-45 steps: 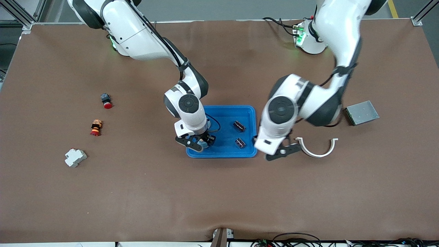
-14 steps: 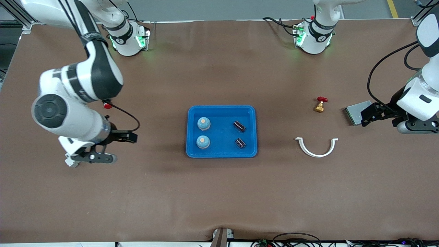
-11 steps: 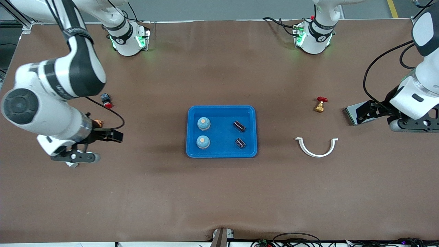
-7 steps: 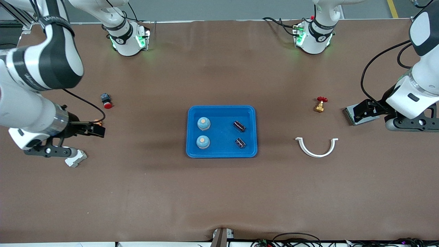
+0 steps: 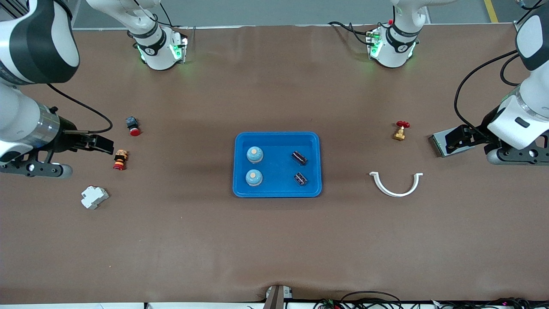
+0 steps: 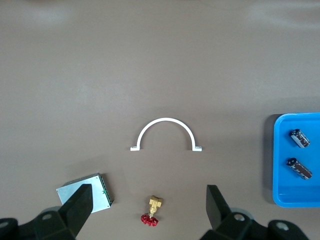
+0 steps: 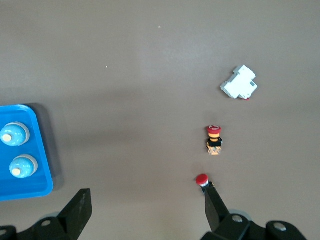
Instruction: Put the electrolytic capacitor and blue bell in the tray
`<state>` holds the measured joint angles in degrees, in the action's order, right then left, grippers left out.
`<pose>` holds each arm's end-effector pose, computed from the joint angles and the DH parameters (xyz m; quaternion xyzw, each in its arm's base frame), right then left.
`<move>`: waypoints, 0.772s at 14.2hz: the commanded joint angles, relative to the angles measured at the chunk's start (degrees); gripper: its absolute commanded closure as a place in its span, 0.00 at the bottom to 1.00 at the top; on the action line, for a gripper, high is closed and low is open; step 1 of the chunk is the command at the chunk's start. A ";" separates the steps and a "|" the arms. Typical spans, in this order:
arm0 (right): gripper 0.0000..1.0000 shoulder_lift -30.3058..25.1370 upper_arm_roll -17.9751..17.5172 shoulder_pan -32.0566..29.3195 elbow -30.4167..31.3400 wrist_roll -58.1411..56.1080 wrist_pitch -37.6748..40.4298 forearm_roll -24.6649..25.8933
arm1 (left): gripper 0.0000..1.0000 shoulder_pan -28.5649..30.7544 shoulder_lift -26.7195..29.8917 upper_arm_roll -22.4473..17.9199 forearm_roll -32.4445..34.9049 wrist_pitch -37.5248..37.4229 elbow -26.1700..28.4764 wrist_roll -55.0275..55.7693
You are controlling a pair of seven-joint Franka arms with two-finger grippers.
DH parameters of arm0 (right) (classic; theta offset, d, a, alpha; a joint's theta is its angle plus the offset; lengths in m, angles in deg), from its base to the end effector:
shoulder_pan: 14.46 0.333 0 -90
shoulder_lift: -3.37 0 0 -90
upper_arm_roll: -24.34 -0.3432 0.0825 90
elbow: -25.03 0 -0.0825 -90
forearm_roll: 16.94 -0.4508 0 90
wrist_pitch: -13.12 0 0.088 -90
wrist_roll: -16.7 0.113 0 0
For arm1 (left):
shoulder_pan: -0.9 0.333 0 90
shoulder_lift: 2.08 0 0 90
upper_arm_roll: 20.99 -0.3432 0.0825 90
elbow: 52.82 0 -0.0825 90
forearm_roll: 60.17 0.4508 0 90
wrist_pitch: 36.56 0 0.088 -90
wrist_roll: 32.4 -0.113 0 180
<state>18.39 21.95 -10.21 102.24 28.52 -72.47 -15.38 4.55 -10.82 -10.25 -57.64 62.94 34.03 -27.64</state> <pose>0.6927 0.0736 0.5857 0.9972 -0.0458 -0.0557 0.0173 0.6816 -0.0716 0.5928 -0.9991 0.0216 -0.0361 0.0041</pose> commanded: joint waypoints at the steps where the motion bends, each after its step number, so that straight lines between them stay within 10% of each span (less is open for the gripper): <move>1: 0.00 -4.98 -0.52 -2.57 4.95 -4.06 0.25 0.12 | 0.00 -0.13 -0.14 -0.01 0.55 -1.15 -1.50 0.08; 11: 0.00 -13.52 4.14 -5.21 10.06 -11.82 1.65 -0.67 | 0.00 -1.79 0.12 -0.36 0.46 -1.24 -1.59 0.08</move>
<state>7.41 26.60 -14.08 110.36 17.42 -70.98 -15.47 4.05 -10.81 -10.13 -57.64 62.94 33.35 -27.64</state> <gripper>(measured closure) 0.000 0.000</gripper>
